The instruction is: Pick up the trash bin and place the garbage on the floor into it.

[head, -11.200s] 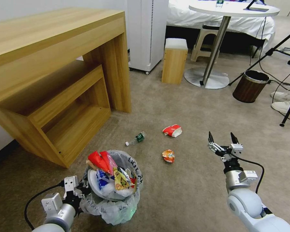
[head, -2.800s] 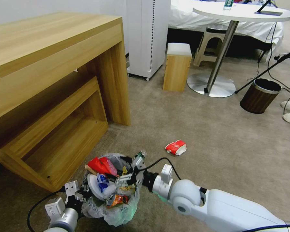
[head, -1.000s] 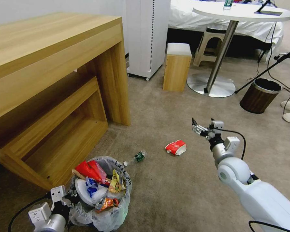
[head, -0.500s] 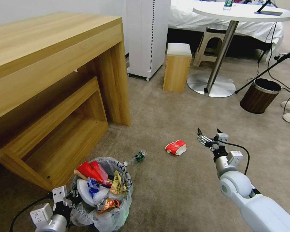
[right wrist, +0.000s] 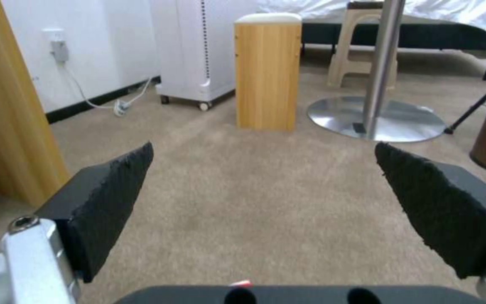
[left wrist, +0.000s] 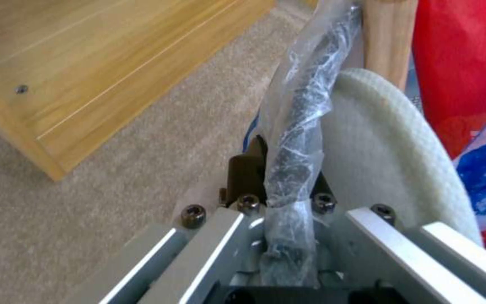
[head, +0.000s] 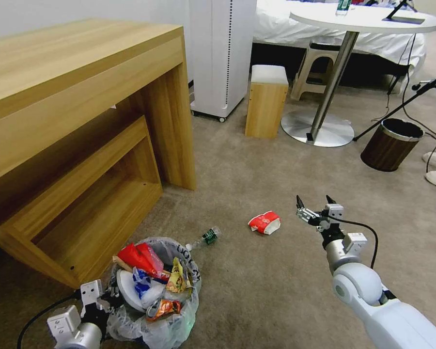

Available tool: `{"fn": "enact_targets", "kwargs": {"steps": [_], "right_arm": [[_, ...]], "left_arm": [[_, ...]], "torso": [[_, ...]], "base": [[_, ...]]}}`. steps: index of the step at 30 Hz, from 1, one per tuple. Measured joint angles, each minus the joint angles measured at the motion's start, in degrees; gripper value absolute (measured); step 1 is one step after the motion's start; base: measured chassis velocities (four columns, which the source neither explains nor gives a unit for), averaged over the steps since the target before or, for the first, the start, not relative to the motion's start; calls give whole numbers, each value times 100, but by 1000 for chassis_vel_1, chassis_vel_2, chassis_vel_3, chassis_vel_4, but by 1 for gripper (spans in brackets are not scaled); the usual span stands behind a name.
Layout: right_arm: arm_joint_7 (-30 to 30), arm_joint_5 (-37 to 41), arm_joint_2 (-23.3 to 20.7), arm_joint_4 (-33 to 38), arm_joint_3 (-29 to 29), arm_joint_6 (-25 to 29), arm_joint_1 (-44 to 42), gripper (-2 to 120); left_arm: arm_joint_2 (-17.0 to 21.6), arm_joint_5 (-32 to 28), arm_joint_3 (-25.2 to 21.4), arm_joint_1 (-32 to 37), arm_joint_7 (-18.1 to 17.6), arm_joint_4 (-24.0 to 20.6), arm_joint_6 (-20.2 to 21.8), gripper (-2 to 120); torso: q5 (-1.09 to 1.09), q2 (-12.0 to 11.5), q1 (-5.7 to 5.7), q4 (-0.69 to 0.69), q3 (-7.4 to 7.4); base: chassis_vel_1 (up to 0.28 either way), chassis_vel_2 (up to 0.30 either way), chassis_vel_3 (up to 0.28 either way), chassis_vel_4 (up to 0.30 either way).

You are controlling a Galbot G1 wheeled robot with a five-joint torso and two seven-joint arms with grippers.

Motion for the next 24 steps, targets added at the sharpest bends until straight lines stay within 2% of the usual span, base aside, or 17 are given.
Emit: {"fn": "enact_targets", "kwargs": {"steps": [12, 24], "right_arm": [[-62, -54, 2, -88, -78, 61, 79, 100], [-130, -116, 24, -239, -262, 222, 293, 100]], "left_arm": [[2, -1, -9, -17, 0, 33, -8, 0], [123, -196, -117, -129, -52, 77, 65, 0]], "torso": [[0, 0, 0, 0, 1], [0, 0, 0, 0, 1]], "base": [[-86, 88, 85, -98], [-18, 12, 14, -13]]}}
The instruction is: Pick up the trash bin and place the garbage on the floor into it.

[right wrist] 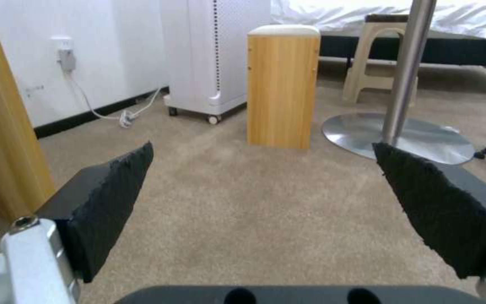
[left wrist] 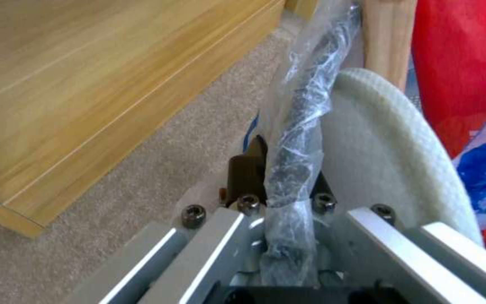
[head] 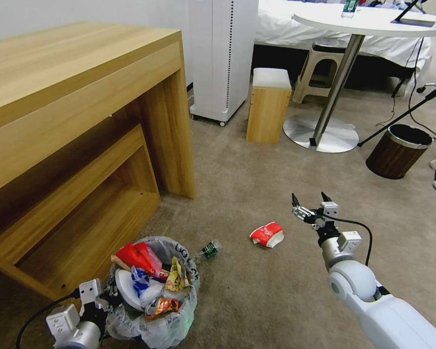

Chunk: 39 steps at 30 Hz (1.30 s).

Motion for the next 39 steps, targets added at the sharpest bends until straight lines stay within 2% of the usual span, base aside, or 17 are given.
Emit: {"fn": "enact_targets", "kwargs": {"steps": [8, 19, 39], "right_arm": [[-69, -11, 39, -30, -70, 114, 47, 100], [-117, -69, 26, 46, -93, 88, -29, 100], [-119, -112, 81, 119, -171, -41, -44, 100]], "left_arm": [[98, -173, -127, -113, -44, 95, 90, 0], [462, -975, -565, -272, -290, 156, 492, 0], [622, -1185, -600, -403, -335, 248, 530, 0]], "torso": [[-1, 0, 0, 0, 0], [0, 0, 0, 0, 0], [-1, 0, 0, 0, 0]], "base": [[0, 0, 0, 0], [0, 0, 0, 0], [0, 0, 0, 0]]}}
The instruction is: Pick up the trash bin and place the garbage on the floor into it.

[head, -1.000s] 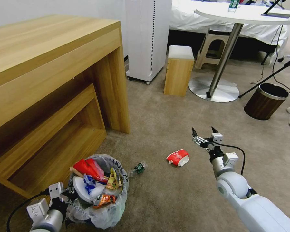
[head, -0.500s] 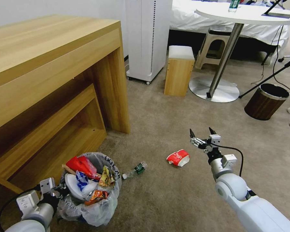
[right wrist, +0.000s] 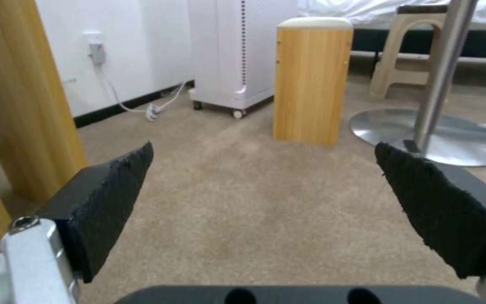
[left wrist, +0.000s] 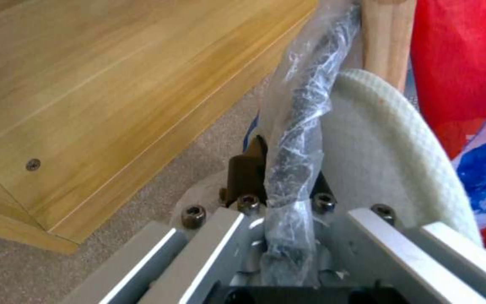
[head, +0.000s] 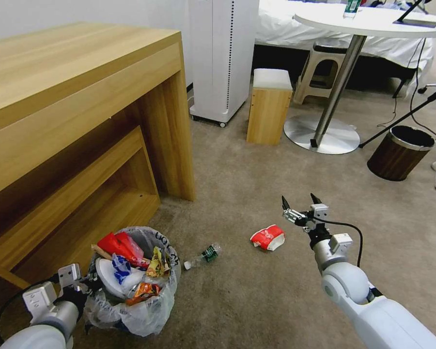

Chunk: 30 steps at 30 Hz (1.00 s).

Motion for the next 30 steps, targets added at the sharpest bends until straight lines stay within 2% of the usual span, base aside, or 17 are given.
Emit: {"fn": "enact_targets", "kwargs": {"steps": [8, 17, 19, 20, 22, 23, 24, 26, 27, 30], "right_arm": [[-103, 149, -12, -23, -130, -44, 58, 100], [22, 910, 101, -229, -453, -374, 321, 100], [332, 1817, 398, -502, -797, -831, 728, 100], [332, 1817, 398, -502, -797, -831, 728, 100], [700, 2357, 829, -721, -946, -1206, 1000, 100], [700, 2357, 829, -721, -946, -1206, 1000, 100], [1023, 2658, 1355, -950, -1045, -1400, 1190, 100], [1272, 2895, 1858, -1235, -1186, -1520, 1385, 100], [1272, 2895, 1858, -1235, -1186, -1520, 1385, 100], [1589, 3210, 2229, -1531, -1346, -1621, 1614, 100]], "left_arm": [[0, -17, -11, 10, -1, 8, -14, 0], [-92, 46, 65, 41, -1, 6, -30, 0], [-155, 91, 93, 53, -1, 3, -53, 0], [-155, 91, 93, 53, -1, 3, -53, 0], [-204, 153, 144, 65, 5, 4, -80, 0], [-204, 153, 144, 65, 5, 4, -80, 0], [-241, 196, 207, 46, 9, 18, -90, 0], [-271, 222, 260, 26, 11, 34, -105, 0], [-271, 222, 260, 26, 11, 34, -105, 0], [-307, 249, 288, 19, 11, 54, -123, 0]], "torso": [[0, 0, 0, 0, 0], [0, 0, 0, -1, 0], [1, 0, 0, 0, 0], [1, 0, 0, 0, 0], [-1, 0, 0, -1, 0], [-1, 0, 0, -1, 0], [0, -1, 0, -1, 0], [2, 0, 0, 2, 0], [2, 0, 0, 2, 0], [-1, 0, 0, 1, 1]], "base": [[0, 0, 0, 0], [0, 0, 0, 0], [0, 0, 0, 0], [0, 0, 0, 0], [0, 0, 0, 0], [0, 0, 0, 0], [0, 0, 0, 0], [0, 0, 0, 0], [0, 0, 0, 0], [0, 0, 0, 0]]}}
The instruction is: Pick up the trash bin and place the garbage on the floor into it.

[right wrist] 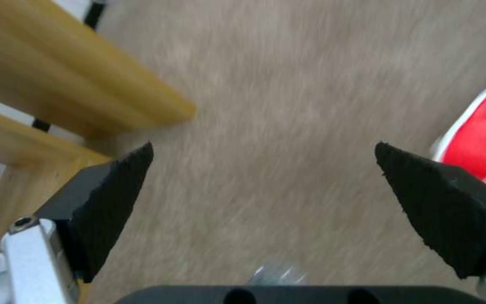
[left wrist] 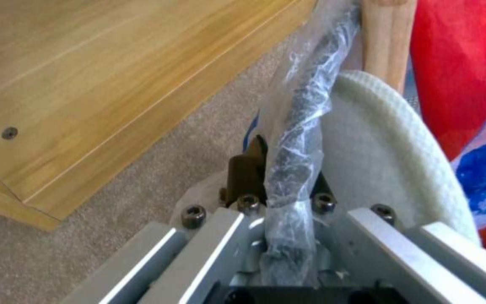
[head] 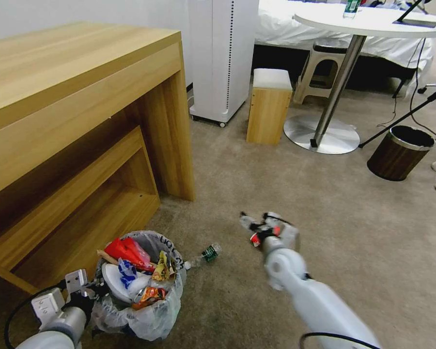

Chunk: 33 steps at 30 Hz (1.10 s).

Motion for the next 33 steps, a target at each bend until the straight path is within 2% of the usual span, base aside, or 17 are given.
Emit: {"fn": "enact_targets", "kwargs": {"steps": [6, 14, 33], "right_arm": [[551, 216, 508, -511, -68, -119, 199, 99], [759, 125, 883, -906, -52, -75, 74, 96], [456, 94, 1433, -2076, -352, 58, 534, 95]], "left_arm": [[-66, 59, 33, 8, 5, 45, -66, 0], [-113, 113, 122, -36, 13, 112, -112, 0], [-155, 166, 179, 42, 27, 54, -137, 0]], "torso": [[1, 0, 0, 0, 0], [1, 0, 0, -1, 0], [2, 0, 0, 0, 0]], "base": [[0, 0, 0, 0], [0, 0, 0, 0], [0, 0, 0, 0]]}}
